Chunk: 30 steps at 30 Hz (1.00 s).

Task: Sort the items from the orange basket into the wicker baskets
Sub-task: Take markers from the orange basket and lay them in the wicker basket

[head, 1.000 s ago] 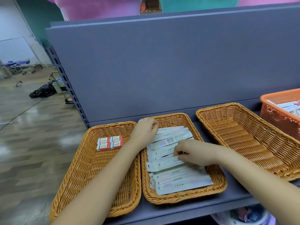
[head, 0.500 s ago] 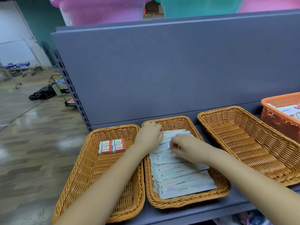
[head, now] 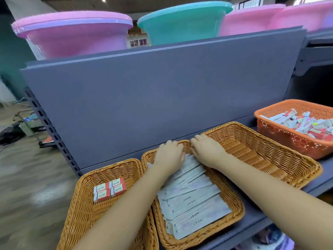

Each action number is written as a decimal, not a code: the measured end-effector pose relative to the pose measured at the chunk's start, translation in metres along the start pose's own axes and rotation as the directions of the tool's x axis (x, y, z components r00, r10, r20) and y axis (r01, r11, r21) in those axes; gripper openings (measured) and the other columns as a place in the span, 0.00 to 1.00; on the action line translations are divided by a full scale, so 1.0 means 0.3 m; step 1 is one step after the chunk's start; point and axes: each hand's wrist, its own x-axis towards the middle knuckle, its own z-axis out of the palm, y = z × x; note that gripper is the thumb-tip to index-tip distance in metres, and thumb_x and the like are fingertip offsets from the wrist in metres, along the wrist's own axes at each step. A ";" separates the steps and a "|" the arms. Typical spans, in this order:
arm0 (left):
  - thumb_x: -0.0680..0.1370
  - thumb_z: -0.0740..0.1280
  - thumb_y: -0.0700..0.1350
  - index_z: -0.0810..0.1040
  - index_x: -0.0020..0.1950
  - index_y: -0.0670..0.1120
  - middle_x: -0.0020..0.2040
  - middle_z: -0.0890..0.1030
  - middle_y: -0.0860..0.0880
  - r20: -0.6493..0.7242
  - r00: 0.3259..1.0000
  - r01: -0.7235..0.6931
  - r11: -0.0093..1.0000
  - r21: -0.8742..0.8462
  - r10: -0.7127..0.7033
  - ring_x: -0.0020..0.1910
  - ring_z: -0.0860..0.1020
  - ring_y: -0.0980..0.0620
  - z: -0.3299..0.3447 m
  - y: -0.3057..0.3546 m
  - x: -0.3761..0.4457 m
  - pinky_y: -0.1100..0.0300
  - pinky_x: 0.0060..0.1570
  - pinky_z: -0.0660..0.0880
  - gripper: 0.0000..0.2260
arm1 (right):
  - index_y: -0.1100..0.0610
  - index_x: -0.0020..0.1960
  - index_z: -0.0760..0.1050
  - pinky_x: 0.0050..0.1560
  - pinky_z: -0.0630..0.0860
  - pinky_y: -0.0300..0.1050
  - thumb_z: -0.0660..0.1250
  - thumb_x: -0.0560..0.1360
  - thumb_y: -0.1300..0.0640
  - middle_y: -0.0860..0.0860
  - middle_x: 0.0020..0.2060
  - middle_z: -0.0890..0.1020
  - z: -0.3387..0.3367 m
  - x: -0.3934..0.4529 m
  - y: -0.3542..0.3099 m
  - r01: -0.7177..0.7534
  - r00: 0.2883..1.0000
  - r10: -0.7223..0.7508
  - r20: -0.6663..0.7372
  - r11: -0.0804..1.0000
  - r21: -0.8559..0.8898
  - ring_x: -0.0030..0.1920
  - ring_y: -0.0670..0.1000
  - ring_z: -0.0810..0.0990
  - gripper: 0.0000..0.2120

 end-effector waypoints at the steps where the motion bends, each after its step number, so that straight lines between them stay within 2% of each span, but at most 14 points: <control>1: 0.82 0.53 0.49 0.73 0.61 0.44 0.60 0.75 0.46 -0.011 1.000 0.001 1.000 -0.005 -0.001 0.60 0.71 0.46 -0.006 0.014 0.015 0.53 0.54 0.69 0.15 | 0.59 0.61 0.70 0.58 0.68 0.47 0.51 0.82 0.54 0.55 0.58 0.75 -0.008 -0.005 0.024 -0.017 1.000 0.017 -0.003 1.000 0.008 0.59 0.55 0.71 0.14; 10: 0.82 0.53 0.51 0.72 0.62 0.43 0.60 0.76 0.45 -0.033 0.999 0.020 0.999 -0.046 -0.021 0.61 0.72 0.44 -0.095 0.244 0.144 0.51 0.54 0.69 0.16 | 0.61 0.62 0.70 0.62 0.68 0.50 0.54 0.81 0.53 0.57 0.61 0.74 -0.083 -0.080 0.282 -0.134 0.986 0.136 0.098 0.991 -0.024 0.63 0.57 0.70 0.15; 16: 0.82 0.53 0.52 0.72 0.63 0.43 0.61 0.75 0.44 -0.023 1.000 0.001 0.999 -0.054 -0.002 0.62 0.71 0.44 -0.143 0.482 0.276 0.50 0.56 0.69 0.18 | 0.61 0.62 0.70 0.61 0.69 0.51 0.54 0.80 0.55 0.57 0.60 0.75 -0.147 -0.161 0.513 -0.170 0.981 0.174 0.081 0.984 -0.047 0.62 0.57 0.71 0.15; 19: 0.82 0.53 0.52 0.72 0.63 0.43 0.60 0.75 0.44 -0.055 0.998 0.002 0.996 -0.084 -0.007 0.61 0.71 0.44 -0.171 0.602 0.351 0.51 0.55 0.69 0.18 | 0.61 0.60 0.71 0.59 0.70 0.51 0.55 0.80 0.55 0.58 0.58 0.75 -0.170 -0.199 0.655 -0.203 0.977 0.205 0.062 0.978 -0.046 0.60 0.58 0.72 0.14; 23: 0.82 0.54 0.52 0.73 0.62 0.43 0.60 0.75 0.44 -0.089 0.996 0.015 0.994 -0.106 -0.024 0.61 0.71 0.44 -0.201 0.739 0.456 0.51 0.55 0.69 0.17 | 0.61 0.60 0.72 0.59 0.68 0.50 0.55 0.80 0.55 0.59 0.60 0.75 -0.187 -0.245 0.829 -0.229 0.971 0.229 0.062 0.973 -0.011 0.61 0.59 0.72 0.14; 30: 0.82 0.53 0.51 0.71 0.65 0.43 0.64 0.73 0.44 -0.043 0.999 -0.029 0.993 -0.113 0.024 0.63 0.70 0.44 -0.210 0.911 0.615 0.51 0.57 0.68 0.18 | 0.60 0.65 0.69 0.62 0.68 0.51 0.56 0.79 0.55 0.57 0.63 0.72 -0.158 -0.303 1.064 -0.335 0.929 0.330 0.168 0.942 -0.001 0.64 0.57 0.69 0.16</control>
